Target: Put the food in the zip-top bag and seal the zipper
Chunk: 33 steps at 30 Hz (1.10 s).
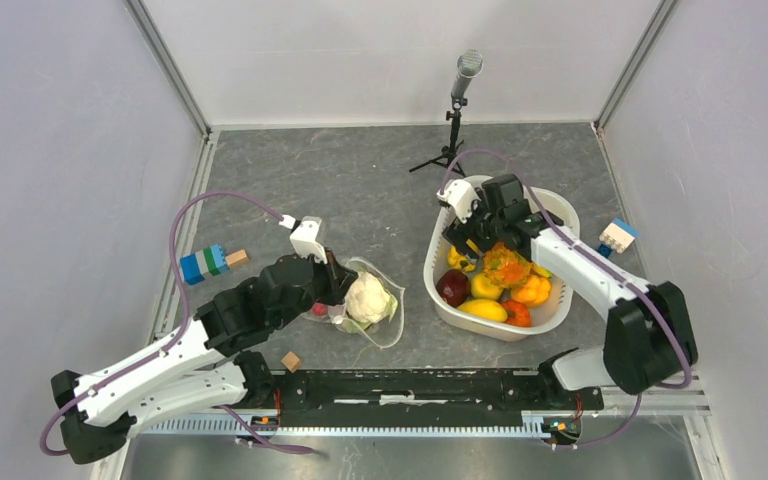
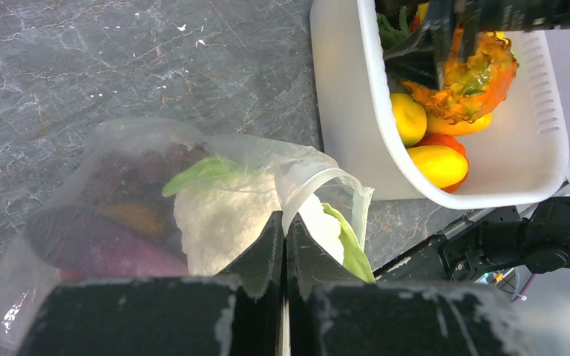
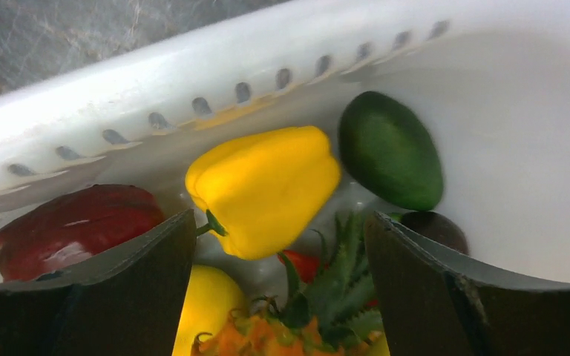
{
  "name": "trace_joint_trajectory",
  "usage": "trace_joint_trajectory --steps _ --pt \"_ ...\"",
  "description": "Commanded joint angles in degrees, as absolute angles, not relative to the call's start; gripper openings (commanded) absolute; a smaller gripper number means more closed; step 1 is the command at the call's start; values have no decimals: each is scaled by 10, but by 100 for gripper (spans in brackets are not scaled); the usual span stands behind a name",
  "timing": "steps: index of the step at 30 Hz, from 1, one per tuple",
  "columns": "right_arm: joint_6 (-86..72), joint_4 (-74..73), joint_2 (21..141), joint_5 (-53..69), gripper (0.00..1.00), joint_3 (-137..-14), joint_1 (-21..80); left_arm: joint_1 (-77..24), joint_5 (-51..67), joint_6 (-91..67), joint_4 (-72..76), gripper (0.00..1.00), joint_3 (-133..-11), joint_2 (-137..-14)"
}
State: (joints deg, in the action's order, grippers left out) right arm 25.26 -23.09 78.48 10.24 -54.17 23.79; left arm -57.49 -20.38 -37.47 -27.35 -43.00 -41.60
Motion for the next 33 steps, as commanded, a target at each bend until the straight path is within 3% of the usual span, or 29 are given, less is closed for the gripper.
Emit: trace_joint_trajectory --steps 1,10,12,17,20,26,33 --pt "271 -271 854 133 88 -542 238 -572 -203 -374 -253 2 -433 -405" --pt "265 -326 936 97 88 -556 236 -572 -211 -374 -257 2 -430 -401" --pt "264 -325 946 96 82 -550 236 -572 -210 -375 -257 2 -430 -403" --pt "260 -273 903 136 51 -527 235 -572 -209 -376 -257 2 -429 -403" --pt "252 -233 846 150 39 -516 234 -571 -209 -375 -257 2 -431 -404" --pt "227 -241 771 128 29 -529 234 -571 -201 -372 -256 2 -434 -407" --pt "200 -241 681 117 30 -528 234 -571 -187 -369 -254 2 -439 -414"
